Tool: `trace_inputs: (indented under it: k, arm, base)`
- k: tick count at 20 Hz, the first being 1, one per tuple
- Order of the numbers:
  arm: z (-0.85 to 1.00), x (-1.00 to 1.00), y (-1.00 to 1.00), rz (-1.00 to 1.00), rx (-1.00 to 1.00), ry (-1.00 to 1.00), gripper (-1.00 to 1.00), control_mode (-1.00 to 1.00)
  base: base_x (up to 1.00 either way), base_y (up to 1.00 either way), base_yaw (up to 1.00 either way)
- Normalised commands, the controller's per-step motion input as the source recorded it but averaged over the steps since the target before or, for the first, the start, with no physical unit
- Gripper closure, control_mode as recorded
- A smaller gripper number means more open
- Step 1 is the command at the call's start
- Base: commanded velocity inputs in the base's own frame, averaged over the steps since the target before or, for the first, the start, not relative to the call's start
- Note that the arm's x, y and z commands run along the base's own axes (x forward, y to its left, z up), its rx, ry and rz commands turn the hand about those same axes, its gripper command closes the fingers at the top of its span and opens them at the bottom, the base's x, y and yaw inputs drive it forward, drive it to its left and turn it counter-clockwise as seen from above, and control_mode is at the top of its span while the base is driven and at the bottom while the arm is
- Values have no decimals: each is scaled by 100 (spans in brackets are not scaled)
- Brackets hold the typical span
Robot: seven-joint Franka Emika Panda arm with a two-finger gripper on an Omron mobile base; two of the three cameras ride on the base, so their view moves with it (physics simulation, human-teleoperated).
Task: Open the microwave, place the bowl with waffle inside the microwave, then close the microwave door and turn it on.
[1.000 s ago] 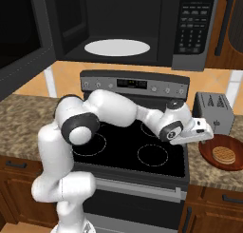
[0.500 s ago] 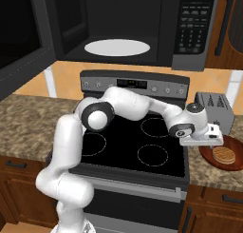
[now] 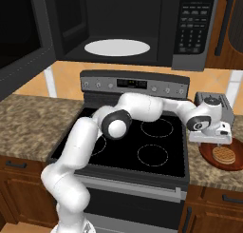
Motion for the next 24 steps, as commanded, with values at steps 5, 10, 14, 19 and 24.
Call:
trace_inputs:
  k: [5, 10, 14, 19, 24]
  arm:
    - [-43, 15, 11, -2, 0, 5, -100, -100]
    - [-6, 0, 0, -2, 1, 0, -100, -100]
    - [3, 0, 0, -1, 6, 0, -100, -100]
    - [9, 0, 8, 0, 3, 0, -100, -100]
    - [0, 0, 13, -1, 0, 0, -100, -100]
  base:
    - [0, 0, 0]
    - [0, 0, 0]
    - [0, 0, 0]
    - [0, 0, 0]
    - [0, 0, 0]
